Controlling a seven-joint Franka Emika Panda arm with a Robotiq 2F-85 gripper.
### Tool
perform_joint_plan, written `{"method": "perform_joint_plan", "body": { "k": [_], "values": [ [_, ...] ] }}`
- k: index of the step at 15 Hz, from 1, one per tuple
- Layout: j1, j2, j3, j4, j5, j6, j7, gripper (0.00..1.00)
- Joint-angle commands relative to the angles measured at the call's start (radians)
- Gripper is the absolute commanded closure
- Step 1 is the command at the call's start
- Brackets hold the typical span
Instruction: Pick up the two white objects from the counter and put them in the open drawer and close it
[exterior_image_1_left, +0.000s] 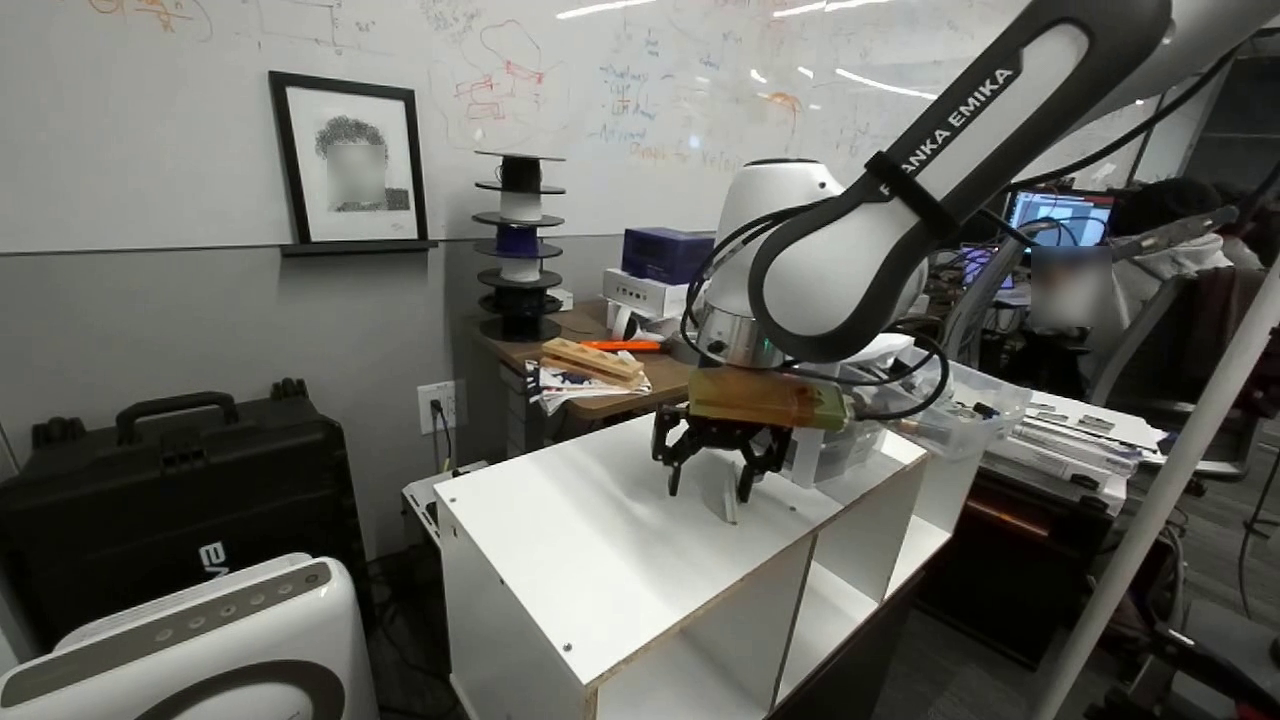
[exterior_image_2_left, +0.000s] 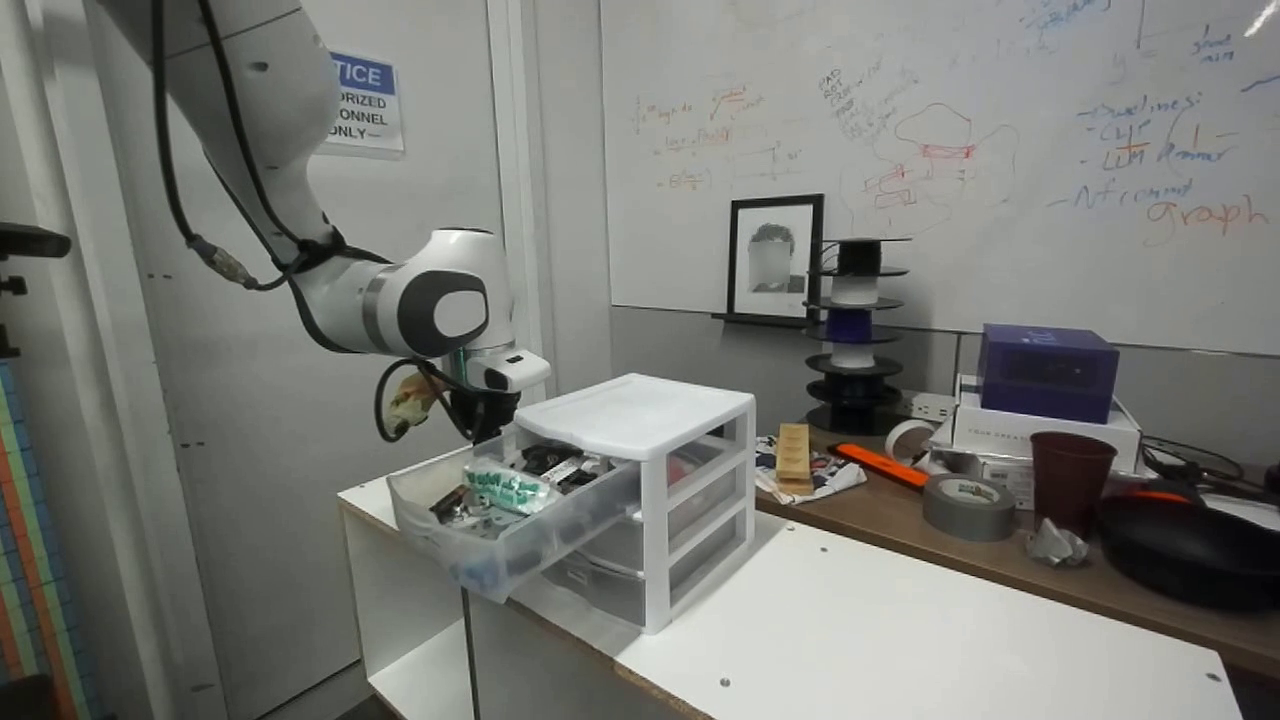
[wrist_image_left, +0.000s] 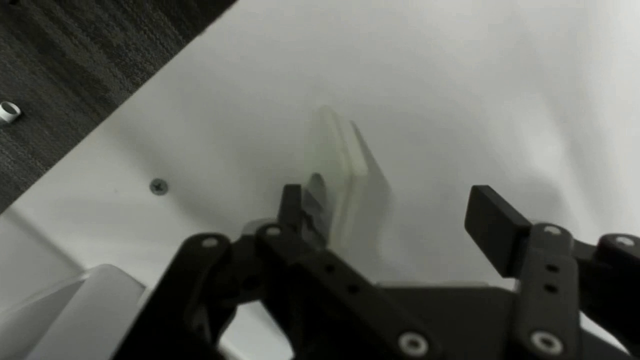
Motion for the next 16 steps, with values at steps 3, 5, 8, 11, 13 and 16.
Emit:
{"method": "perform_joint_plan", "body": {
  "k": [3,5,8,11,13,16],
  "values": [
    [0.019,-0.006,-0.031,0.002,0.031,-0.017,-0.06,0.63],
    [0.016,-0.012,-0.035,-0.003,0.035,-0.028,-0.068,0.78],
    [0.021,-0.03,-0.045,-0.007,0.031,-0.054,-0.065,0.93],
    [0.045,-0.044,-0.077,-0.003,-0.001,-0.093,-0.023,0.89],
    [0.062,-0.063,-0.099,0.0,-0.022,-0.114,-0.006,0.89],
    [0.094,-0.121,-0.119,0.007,-0.055,-0.169,0.032,0.89]
  ]
}}
